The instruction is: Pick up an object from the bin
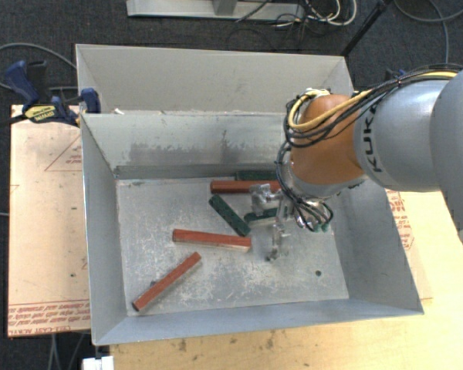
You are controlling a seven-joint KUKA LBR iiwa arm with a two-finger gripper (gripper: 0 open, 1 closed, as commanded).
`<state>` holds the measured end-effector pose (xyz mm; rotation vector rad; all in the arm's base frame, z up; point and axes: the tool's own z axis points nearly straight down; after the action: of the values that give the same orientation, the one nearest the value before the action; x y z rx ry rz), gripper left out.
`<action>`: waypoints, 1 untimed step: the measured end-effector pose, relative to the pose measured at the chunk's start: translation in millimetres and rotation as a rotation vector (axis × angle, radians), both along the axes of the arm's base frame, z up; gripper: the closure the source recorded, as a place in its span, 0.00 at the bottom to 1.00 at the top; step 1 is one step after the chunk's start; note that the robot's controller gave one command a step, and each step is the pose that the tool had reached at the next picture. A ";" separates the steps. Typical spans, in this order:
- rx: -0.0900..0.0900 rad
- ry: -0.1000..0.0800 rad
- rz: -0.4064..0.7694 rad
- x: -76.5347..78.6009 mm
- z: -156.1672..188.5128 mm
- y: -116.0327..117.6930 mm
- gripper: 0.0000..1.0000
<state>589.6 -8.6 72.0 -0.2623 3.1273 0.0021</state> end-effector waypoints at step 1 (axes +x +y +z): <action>0.000 0.000 -0.001 0.8 0.4 0.3 0.00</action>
Offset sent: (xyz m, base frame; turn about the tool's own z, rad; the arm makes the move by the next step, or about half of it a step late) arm 0.0000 0.0000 0.0000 0.0000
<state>590.4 -8.4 72.5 -0.2613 3.1273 0.0022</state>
